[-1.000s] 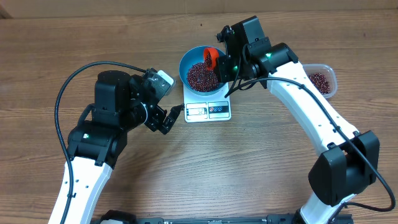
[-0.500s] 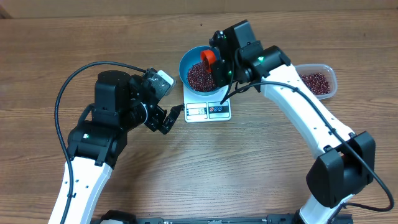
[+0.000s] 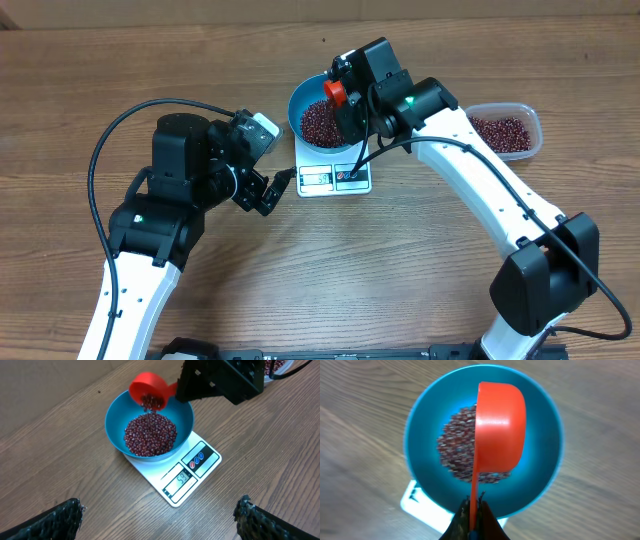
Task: Scoop item into bowl and weigh 150g on scale
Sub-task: 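Carry the scoop over the bowl and tip the beans in, then return the scoop with the right gripper to the bean tub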
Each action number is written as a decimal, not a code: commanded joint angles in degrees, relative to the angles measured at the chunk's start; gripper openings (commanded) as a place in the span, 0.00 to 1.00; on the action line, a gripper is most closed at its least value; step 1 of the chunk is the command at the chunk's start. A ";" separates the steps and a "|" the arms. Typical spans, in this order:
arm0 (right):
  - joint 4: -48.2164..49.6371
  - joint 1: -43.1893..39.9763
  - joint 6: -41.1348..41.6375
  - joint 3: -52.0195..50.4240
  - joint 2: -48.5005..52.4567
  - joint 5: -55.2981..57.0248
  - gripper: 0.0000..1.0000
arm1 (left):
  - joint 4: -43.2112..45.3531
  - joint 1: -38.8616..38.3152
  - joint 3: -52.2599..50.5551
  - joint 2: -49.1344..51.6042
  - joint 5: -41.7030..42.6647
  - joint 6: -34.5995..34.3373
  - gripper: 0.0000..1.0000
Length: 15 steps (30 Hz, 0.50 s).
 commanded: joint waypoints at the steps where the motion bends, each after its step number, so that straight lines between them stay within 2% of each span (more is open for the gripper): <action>1: 1.18 2.05 -7.37 2.36 -0.07 8.55 0.04 | 0.15 0.31 -0.09 0.15 0.79 -0.81 1.00; 7: 3.82 6.40 -12.17 2.45 -0.07 17.57 0.04 | 0.15 0.31 -0.09 0.15 0.79 -0.81 1.00; 15: 2.78 5.03 -9.46 2.45 -0.07 13.51 0.04 | 0.15 0.31 -0.09 0.15 0.79 -0.81 1.00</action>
